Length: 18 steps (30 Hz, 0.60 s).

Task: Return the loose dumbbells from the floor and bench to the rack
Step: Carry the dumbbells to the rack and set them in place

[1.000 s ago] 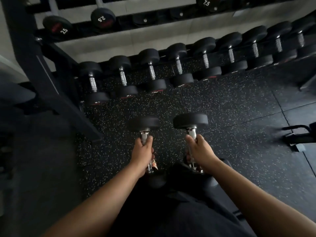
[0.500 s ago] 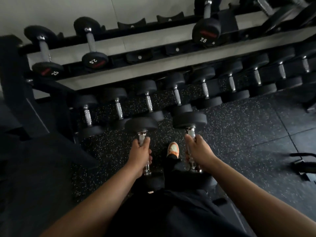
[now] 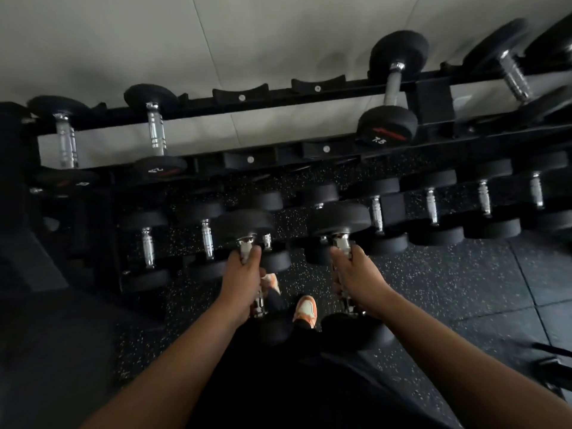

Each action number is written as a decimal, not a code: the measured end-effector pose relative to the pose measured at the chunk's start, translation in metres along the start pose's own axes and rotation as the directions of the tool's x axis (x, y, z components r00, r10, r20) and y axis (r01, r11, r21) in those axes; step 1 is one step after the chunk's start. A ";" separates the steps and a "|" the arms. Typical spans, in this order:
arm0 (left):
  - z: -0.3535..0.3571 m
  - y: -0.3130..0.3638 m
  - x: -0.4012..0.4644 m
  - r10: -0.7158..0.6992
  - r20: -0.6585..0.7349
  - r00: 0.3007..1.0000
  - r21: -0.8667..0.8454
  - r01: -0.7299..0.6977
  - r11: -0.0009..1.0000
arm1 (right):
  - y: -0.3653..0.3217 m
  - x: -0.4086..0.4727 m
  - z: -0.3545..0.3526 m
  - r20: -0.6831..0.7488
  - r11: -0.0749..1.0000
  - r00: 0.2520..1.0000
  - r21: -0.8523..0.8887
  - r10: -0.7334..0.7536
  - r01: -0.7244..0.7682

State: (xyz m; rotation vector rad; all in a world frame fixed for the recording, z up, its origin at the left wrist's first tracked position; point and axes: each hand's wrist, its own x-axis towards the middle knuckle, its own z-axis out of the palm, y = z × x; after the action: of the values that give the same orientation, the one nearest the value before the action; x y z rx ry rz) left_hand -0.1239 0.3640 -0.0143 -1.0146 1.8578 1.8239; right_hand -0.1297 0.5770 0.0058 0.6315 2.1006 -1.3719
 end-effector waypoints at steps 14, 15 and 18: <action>0.003 0.097 0.120 0.050 0.044 0.998 0.010 -0.050 0.999 | -0.114 0.099 0.009 0.008 0.997 0.998 0.043 0.058 -0.059; 0.002 0.103 0.127 0.042 0.047 0.998 0.021 -0.043 0.999 | -0.121 0.103 0.010 0.006 0.998 0.998 0.039 0.057 -0.057; 0.003 0.122 0.144 0.034 0.059 0.998 0.002 -0.034 0.999 | -0.139 0.117 0.008 0.008 0.997 0.999 0.063 0.048 -0.048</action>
State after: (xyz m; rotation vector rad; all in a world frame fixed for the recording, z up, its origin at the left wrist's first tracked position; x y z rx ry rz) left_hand -0.3076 0.3216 -0.0256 -0.9233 1.8539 1.8490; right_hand -0.3040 0.5283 0.0181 0.6979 2.0312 -1.4163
